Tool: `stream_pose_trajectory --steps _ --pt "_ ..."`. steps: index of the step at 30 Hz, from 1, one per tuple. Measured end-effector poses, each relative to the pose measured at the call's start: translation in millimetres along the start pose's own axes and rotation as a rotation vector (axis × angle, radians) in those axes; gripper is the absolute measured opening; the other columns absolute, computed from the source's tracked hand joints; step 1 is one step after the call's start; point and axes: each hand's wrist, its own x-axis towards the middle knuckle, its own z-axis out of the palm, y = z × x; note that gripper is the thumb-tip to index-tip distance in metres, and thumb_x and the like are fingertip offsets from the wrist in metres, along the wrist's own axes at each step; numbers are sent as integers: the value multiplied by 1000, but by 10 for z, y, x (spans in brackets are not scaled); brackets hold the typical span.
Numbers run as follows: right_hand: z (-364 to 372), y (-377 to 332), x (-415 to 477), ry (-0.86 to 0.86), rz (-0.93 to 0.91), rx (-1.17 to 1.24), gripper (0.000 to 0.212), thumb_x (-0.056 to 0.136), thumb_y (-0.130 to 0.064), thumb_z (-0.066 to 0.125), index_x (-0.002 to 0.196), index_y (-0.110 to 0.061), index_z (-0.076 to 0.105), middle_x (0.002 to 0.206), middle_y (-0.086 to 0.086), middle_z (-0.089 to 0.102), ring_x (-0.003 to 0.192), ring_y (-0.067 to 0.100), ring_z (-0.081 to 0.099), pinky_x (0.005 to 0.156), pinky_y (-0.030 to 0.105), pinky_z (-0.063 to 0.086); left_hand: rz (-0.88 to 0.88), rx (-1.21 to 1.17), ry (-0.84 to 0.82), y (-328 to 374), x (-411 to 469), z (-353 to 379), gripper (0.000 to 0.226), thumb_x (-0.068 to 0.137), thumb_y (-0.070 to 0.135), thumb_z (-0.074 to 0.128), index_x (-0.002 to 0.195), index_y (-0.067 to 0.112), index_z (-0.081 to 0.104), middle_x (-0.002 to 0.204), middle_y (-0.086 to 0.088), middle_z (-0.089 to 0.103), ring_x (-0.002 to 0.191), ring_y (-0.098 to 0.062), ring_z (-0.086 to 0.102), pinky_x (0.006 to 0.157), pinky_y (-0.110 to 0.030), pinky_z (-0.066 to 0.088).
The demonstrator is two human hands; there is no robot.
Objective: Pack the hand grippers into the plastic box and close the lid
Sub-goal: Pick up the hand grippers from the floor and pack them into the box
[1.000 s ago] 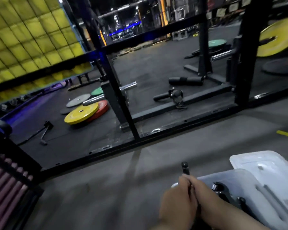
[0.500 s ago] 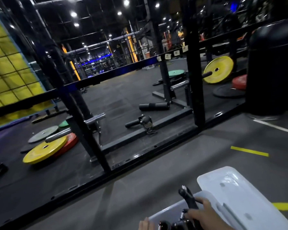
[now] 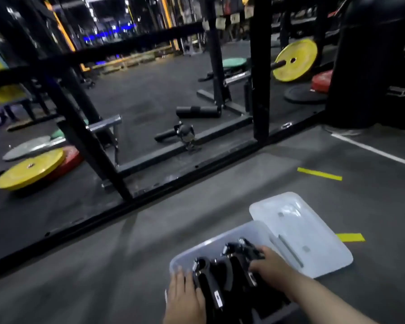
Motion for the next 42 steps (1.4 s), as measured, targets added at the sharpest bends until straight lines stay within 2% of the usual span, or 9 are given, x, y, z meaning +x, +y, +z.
stream_pose_trajectory --steps 1,2,5,10,15,20,25,36,42 --pt "672 -621 707 36 41 -64 23 72 -3 59 94 -4 63 79 8 67 71 20 64 65 30 54 -57 -5 2 107 -52 -21 65 80 36 27 127 7 61 148 -15 39 141 -31 33 83 -54 56" --pt "489 -459 748 113 118 59 18 72 -4 59 90 -4 63 77 11 67 70 22 65 64 30 54 -56 41 16 141 -103 -58 67 83 34 23 131 4 58 148 -20 40 141 -35 31 90 -58 51" --pt "443 -428 962 133 143 -100 16 76 -7 60 91 -4 63 83 22 69 69 27 65 60 34 53 -77 44 -74 72 -186 7 58 89 30 28 123 -3 62 137 -23 54 135 -42 40 91 -61 47" --pt "396 -424 988 181 194 -94 3 84 -5 59 86 -4 62 77 11 60 64 21 55 52 26 39 -21 18 -33 40 -233 59 64 97 38 17 138 0 49 151 -20 38 145 -41 19 109 -61 27" --pt "519 -260 1138 161 139 -56 26 79 -8 62 105 -12 64 100 11 69 90 26 66 81 36 55 -44 -48 -25 45 -280 49 79 91 50 4 149 6 33 161 -10 20 150 -27 -6 118 -51 9" --pt "627 -152 1122 137 58 -230 42 86 -17 60 126 -26 50 112 1 63 104 20 60 89 31 47 -82 -143 51 124 -303 -81 79 88 52 11 150 7 32 159 -8 25 150 -23 4 120 -49 13" --pt "651 -91 1145 254 59 -96 21 79 -17 62 97 -27 63 97 -7 70 91 14 67 88 38 53 -102 -158 23 126 -312 -106 82 85 54 6 153 11 24 162 -4 17 150 -18 -5 122 -44 5" --pt "605 75 1347 163 136 -240 36 68 -28 56 98 -46 46 96 -7 67 87 21 67 83 46 56 -120 -158 -23 141 -322 -167 84 84 56 3 154 13 19 163 -2 12 150 -16 -9 122 -42 0" --pt "701 2 1164 366 -45 -278 24 80 -37 49 97 -27 61 103 -3 63 92 15 61 87 39 51 -119 -150 -27 150 -329 -190 85 83 56 2 155 13 18 163 -2 11 149 -16 -11 121 -41 -2"
